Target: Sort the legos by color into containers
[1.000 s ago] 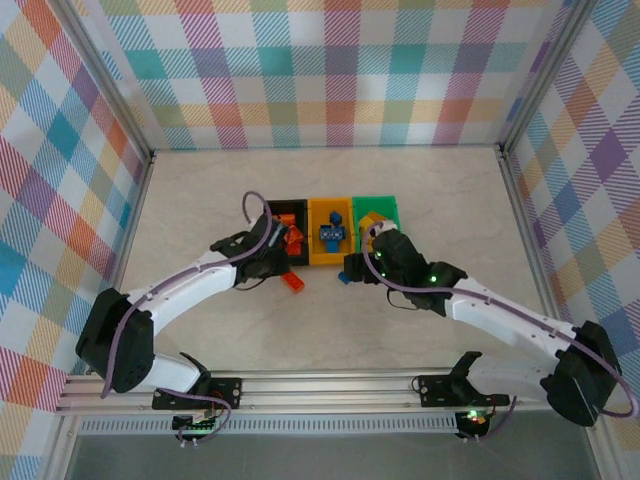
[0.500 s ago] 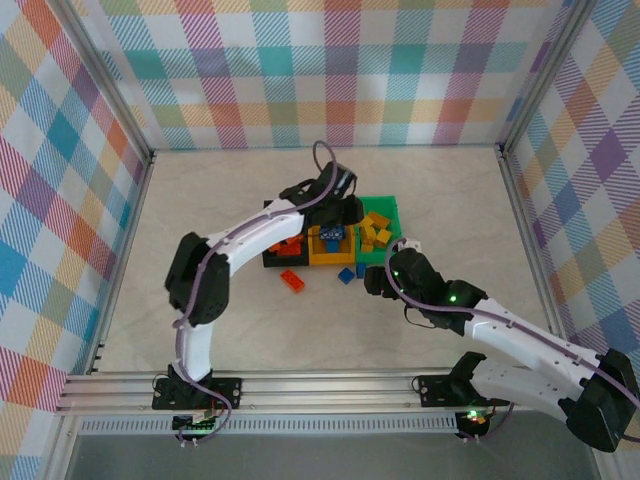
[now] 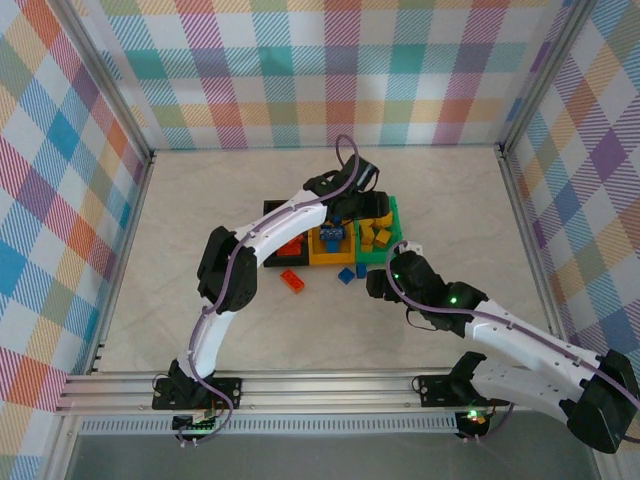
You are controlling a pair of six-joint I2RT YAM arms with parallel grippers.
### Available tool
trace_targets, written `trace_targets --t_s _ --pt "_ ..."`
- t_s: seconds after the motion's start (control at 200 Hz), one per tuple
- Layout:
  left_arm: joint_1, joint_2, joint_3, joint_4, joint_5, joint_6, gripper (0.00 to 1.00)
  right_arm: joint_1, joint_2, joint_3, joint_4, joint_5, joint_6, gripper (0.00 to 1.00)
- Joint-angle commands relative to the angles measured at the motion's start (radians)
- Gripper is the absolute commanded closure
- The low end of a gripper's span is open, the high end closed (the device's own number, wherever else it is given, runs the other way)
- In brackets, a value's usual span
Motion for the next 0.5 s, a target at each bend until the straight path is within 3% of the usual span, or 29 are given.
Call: trace_targets --t_s 0.0,0.2,0.29,0.495 --pt "-0.006 -0.11 -0.036 0.021 0.001 -0.002 0.27 -0.003 0.038 -0.004 0.048 -0.027 -0.022 0.22" --pt "-0.007 -0.351 -0.31 0.13 -0.008 -0.002 0.17 -0.023 0.221 0.038 0.145 -0.143 -0.072 0.33" --pt "-0.007 -0.494 -0.49 0.188 -0.018 -0.012 0.0 -0.049 0.314 0.066 0.186 -0.173 -0.084 0.34" --pt "-0.005 -0.821 -0.917 0.274 -0.025 -0.079 0.0 -0.121 0.453 0.102 0.273 -0.185 -0.086 0.36"
